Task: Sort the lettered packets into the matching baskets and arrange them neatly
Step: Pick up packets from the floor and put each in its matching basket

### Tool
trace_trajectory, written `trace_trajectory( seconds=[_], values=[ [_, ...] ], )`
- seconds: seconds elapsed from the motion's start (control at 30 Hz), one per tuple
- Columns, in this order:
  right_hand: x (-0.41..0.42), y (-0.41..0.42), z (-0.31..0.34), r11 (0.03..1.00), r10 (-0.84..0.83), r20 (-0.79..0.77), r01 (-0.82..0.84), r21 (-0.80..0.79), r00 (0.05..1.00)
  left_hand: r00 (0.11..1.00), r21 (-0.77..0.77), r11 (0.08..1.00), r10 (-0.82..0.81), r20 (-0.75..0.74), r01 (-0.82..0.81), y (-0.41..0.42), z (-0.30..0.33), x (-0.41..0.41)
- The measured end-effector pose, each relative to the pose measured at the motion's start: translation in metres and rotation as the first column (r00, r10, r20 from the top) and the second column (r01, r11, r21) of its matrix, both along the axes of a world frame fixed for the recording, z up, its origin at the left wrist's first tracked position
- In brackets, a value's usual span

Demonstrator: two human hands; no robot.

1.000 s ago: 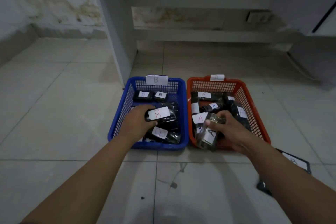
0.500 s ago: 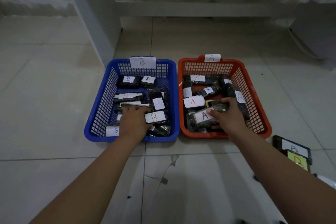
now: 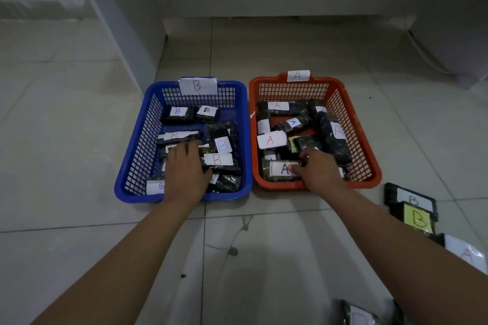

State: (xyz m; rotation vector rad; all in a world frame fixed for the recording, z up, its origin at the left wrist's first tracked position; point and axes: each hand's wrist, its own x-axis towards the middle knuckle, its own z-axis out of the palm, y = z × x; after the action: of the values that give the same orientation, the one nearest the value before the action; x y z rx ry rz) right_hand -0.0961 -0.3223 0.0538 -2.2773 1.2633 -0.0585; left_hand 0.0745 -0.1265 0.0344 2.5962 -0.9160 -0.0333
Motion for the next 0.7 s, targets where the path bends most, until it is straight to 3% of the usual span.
trace_trajectory(
  seconds=[0.2,0.37,0.47,0.57,0.7],
  values=[
    [-0.013,0.013,0.019,0.968,0.226,0.076,-0.215,-0.127,0.971,0.968,-0.046,0.974,-0.213,0.131,0.220,0.010,0.019,-0.014],
    [-0.049,0.037,0.050,0.889,0.412,0.106,-0.374,-0.263,0.905,0.871,-0.162,0.858,-0.468,0.148,0.488,0.021,0.035,-0.064],
    [-0.094,0.062,0.054,0.814,0.544,0.049,-0.513,-0.273,0.838,0.761,-0.141,0.748,-0.635,0.133,0.648,0.044,0.029,-0.107],
    [-0.149,0.090,0.048,0.759,0.637,-0.014,-0.631,-0.163,0.770,0.620,-0.104,0.614,-0.784,0.033,0.782,0.075,0.018,-0.155],
    [-0.213,0.130,0.033,0.741,0.670,-0.017,-0.668,0.063,0.742,0.285,-0.057,0.291,-0.954,-0.096,0.955,0.120,0.003,-0.207]
  ],
)
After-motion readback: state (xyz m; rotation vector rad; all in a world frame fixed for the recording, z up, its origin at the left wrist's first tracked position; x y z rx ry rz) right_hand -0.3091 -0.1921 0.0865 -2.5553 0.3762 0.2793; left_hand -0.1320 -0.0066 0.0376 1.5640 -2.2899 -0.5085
